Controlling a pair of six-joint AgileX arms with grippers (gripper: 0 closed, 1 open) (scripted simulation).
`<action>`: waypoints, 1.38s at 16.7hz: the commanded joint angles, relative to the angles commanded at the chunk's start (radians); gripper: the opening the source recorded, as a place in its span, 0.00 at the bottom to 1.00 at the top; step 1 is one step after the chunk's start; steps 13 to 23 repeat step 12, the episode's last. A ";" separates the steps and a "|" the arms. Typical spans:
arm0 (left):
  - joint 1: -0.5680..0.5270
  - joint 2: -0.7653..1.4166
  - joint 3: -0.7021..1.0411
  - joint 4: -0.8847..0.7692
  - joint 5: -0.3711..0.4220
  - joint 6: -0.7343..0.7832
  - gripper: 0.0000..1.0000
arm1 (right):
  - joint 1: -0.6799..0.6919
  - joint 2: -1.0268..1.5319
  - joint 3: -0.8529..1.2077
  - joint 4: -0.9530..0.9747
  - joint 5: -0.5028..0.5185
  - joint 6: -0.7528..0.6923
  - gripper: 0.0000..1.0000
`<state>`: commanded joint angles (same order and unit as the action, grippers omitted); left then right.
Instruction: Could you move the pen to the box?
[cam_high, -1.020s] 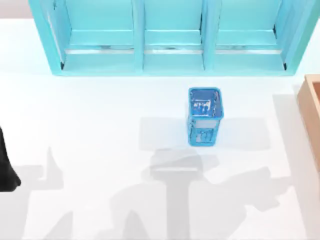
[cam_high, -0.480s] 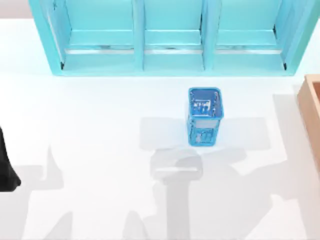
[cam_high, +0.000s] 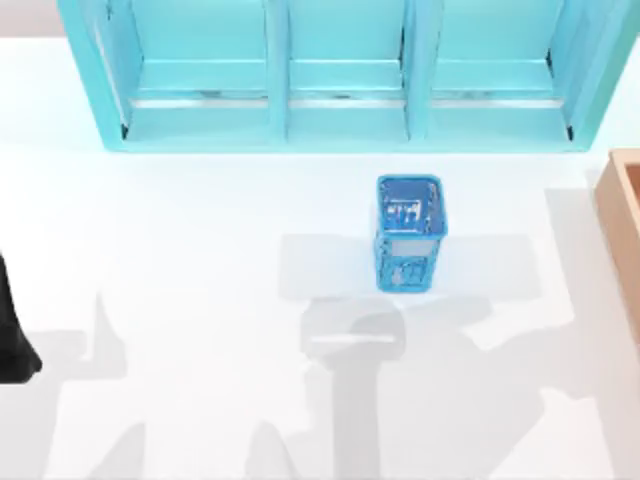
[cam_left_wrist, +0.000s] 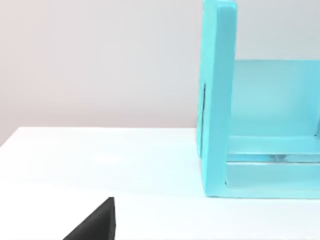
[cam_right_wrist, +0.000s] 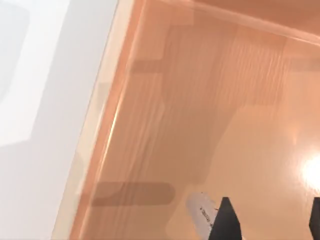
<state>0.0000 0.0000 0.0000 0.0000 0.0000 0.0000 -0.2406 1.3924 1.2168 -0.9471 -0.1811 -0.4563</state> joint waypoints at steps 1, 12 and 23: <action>0.000 0.000 0.000 0.000 0.000 0.000 1.00 | 0.000 0.000 0.000 0.000 0.000 0.000 0.60; 0.000 0.000 0.000 0.000 0.000 0.000 1.00 | 0.000 0.000 0.000 0.000 0.000 0.000 1.00; 0.000 0.000 0.000 0.000 0.000 0.000 1.00 | 0.000 0.000 0.000 0.000 0.000 0.000 1.00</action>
